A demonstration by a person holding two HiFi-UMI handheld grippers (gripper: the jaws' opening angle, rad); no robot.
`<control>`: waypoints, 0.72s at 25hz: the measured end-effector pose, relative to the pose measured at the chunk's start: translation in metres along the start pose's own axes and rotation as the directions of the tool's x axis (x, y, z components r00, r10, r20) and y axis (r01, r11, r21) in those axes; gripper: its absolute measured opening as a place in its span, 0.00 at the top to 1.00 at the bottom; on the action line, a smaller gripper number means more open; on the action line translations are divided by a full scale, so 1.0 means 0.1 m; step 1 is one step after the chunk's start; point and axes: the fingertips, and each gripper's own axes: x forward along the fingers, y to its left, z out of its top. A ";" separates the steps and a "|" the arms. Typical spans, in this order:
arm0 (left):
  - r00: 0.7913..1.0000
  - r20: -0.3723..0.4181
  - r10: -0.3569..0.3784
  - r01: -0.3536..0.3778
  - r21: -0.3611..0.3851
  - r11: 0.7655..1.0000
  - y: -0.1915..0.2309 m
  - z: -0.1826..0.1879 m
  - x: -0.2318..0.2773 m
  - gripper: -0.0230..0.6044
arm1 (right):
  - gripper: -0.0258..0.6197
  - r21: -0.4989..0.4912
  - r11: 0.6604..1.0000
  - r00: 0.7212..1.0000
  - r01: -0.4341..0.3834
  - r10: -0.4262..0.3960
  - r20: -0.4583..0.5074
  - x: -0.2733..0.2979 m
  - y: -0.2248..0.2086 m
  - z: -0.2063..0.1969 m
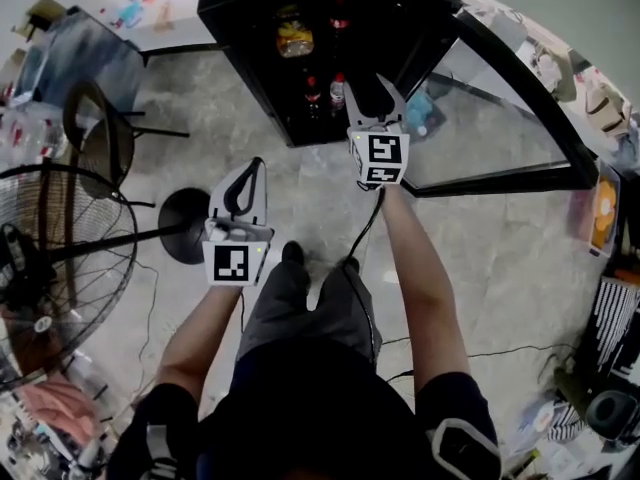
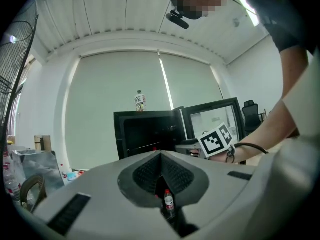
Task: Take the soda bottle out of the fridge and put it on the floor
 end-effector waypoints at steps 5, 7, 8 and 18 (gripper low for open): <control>1.000 -0.002 -0.013 0.013 0.012 1.000 0.01 -0.17 0.14 0.93 | 0.62 -0.008 1.000 1.000 -0.004 0.003 -0.008 0.33 -0.04 -0.23; 1.000 -0.009 -0.012 0.012 0.015 1.000 0.01 -0.26 0.19 0.93 | 0.61 -0.007 1.000 1.000 -0.008 0.008 -0.007 0.44 -0.05 -0.32; 1.000 -0.008 -0.010 0.010 0.020 1.000 0.01 -0.30 0.22 0.93 | 0.61 -0.007 1.000 1.000 -0.011 0.011 -0.004 0.49 -0.05 -0.36; 1.000 -0.006 -0.016 0.017 0.041 0.999 -0.03 -0.62 0.36 0.93 | 0.57 0.006 1.000 1.000 -0.011 0.011 -0.001 0.91 -0.15 -0.73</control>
